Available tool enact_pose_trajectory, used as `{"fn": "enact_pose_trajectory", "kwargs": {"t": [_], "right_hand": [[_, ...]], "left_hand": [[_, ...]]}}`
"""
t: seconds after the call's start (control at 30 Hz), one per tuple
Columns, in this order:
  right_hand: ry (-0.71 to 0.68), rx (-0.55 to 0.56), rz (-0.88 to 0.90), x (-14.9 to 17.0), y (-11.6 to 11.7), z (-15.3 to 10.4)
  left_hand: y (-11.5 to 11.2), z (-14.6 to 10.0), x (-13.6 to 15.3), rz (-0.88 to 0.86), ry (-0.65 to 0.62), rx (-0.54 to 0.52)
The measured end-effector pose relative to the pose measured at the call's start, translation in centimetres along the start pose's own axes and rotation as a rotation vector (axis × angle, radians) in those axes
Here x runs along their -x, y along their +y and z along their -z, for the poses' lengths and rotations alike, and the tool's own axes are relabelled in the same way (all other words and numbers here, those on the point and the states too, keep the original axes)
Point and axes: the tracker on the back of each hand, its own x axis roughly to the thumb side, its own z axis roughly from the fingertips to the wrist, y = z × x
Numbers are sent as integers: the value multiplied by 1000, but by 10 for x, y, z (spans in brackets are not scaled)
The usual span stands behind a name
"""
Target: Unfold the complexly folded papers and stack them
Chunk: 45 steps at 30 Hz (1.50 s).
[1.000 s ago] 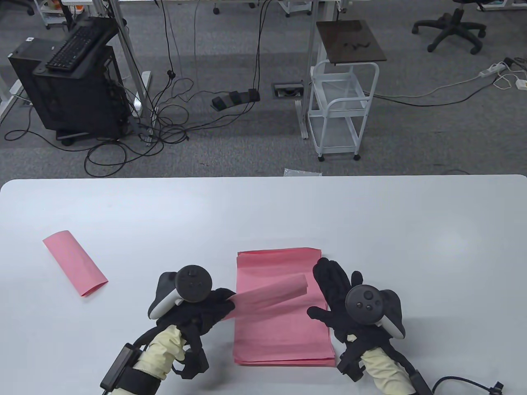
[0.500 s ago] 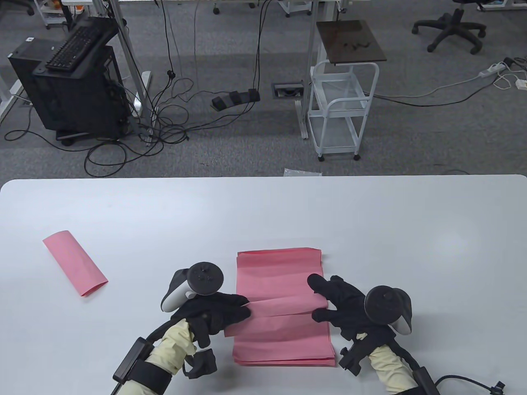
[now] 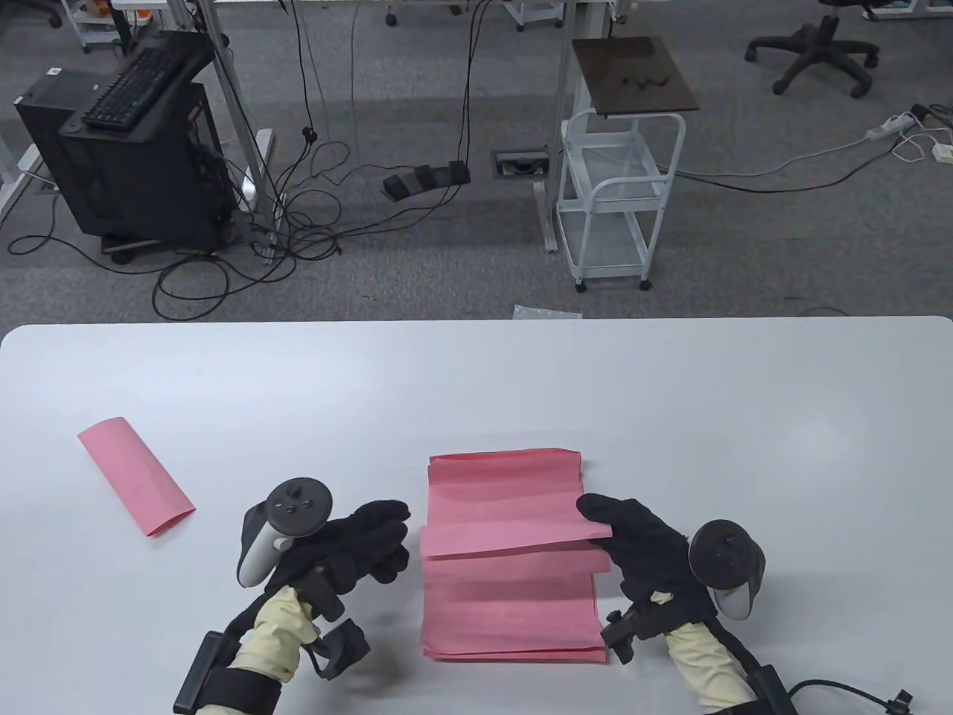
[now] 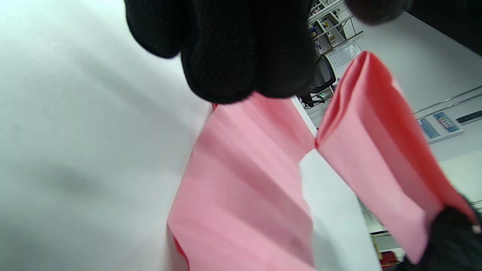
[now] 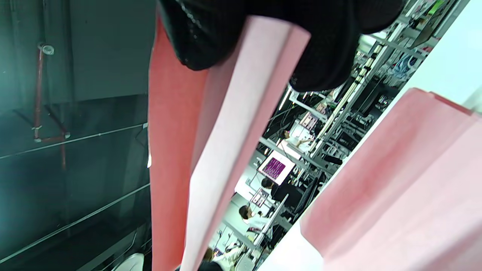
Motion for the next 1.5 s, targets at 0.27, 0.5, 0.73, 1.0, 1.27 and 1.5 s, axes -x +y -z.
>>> {"fn": "enact_pose_trajectory", "kwargs": {"t": [0.27,0.5,0.73,1.0,1.27,1.5], "right_hand": [[-37,-17,39,-11,13,-2],[127,-28,212,-4,7,6],[232,-99,194,-7,3,25],[374,-67,128,-10,-6,47],[534,-63,143,4,-5,64],[554,-122,176,10,-6,70]], "left_hand": [[-36,8,-12,-166,27,27],[-52,7,-8,-263,1,-92],[-61,0,-8,-295,2,-98],[-71,-12,-3,-257,-124,-211],[-75,-15,-14,-118,-353,-309],[-75,-14,-12,-45,-334,-266]]}}
